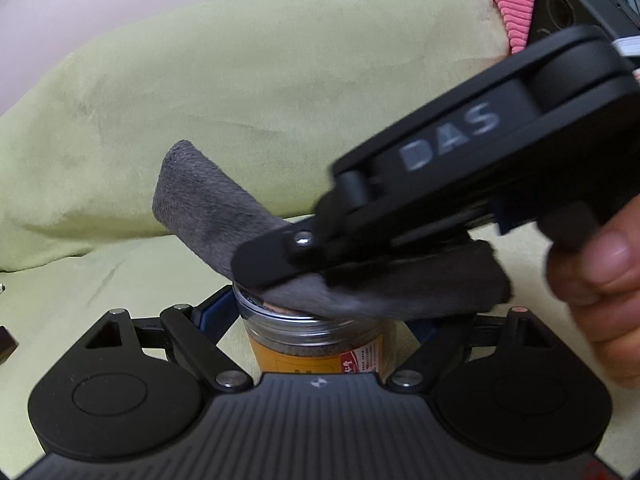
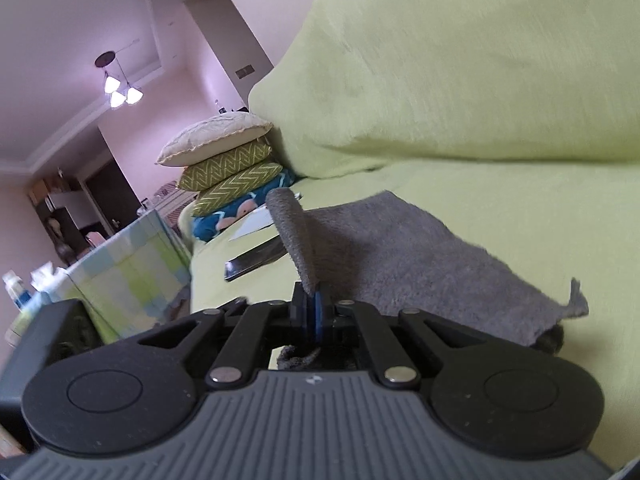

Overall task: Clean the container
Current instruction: 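Wipe the jar lid again with the grey cloth in the right gripper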

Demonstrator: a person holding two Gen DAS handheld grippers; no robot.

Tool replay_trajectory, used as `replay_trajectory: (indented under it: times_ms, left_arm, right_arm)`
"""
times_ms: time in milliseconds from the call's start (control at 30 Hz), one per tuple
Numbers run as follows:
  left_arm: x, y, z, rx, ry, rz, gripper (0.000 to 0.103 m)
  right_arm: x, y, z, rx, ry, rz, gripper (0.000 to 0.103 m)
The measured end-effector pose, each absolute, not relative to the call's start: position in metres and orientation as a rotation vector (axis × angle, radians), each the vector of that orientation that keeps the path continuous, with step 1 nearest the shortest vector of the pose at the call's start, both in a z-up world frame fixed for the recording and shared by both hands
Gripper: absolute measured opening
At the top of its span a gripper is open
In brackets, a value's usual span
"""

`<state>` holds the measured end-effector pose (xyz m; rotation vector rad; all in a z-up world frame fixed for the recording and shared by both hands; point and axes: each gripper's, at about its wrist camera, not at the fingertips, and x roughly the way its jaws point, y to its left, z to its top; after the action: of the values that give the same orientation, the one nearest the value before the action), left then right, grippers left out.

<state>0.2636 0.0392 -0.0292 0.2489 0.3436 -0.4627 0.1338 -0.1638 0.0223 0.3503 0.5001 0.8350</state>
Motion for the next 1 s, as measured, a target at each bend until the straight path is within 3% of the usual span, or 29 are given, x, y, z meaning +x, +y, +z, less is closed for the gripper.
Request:
replay_trajectory:
  times_ms: [533, 1000]
  left_arm:
    - [0.268, 0.034, -0.023, 0.252, 0.339, -0.473, 0.085]
    - [0.27, 0.029, -0.015, 0.246, 0.344, -0.462, 0.085]
  right_arm:
    - [0.124, -0.183, 0.028, 0.294, 0.464, 0.671, 0.001]
    - [0.124, -0.18, 0.019, 0.469, 0.533, 0.801, 0.001]
